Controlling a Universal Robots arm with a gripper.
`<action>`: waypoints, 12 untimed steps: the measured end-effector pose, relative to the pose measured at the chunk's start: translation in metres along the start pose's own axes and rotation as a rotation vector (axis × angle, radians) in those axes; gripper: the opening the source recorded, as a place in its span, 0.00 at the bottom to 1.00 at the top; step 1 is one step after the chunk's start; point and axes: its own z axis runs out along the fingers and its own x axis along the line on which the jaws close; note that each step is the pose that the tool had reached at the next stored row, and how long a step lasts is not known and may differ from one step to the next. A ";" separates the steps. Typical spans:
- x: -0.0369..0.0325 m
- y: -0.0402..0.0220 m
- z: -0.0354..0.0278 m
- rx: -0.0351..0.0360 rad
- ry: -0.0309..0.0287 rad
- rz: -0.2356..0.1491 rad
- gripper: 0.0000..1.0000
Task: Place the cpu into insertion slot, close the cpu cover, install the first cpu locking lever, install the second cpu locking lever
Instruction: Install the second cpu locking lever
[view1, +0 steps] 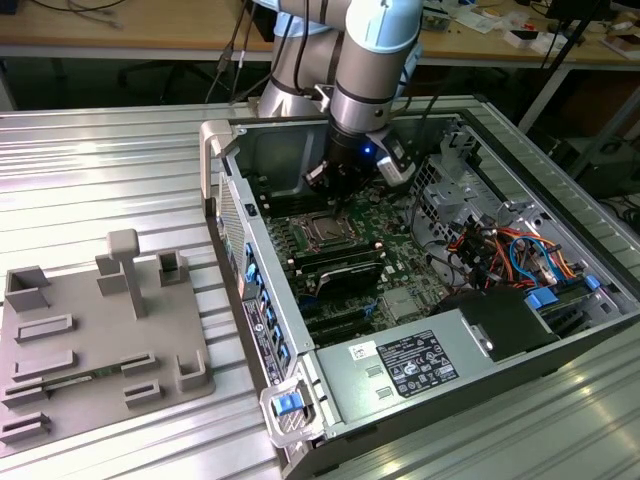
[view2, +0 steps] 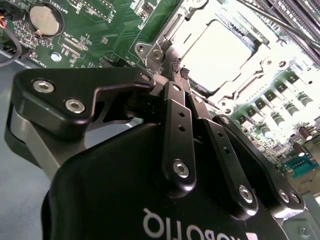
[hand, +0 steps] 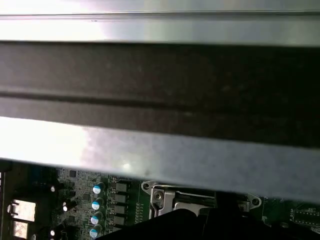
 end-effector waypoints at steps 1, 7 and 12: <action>-0.0009 -0.0001 0.0001 0.0000 -0.0001 0.000 0.11; -0.0053 -0.0004 0.0004 -0.0002 -0.0001 0.000 0.11; -0.0054 -0.0013 0.0004 -0.0001 -0.0001 0.000 0.11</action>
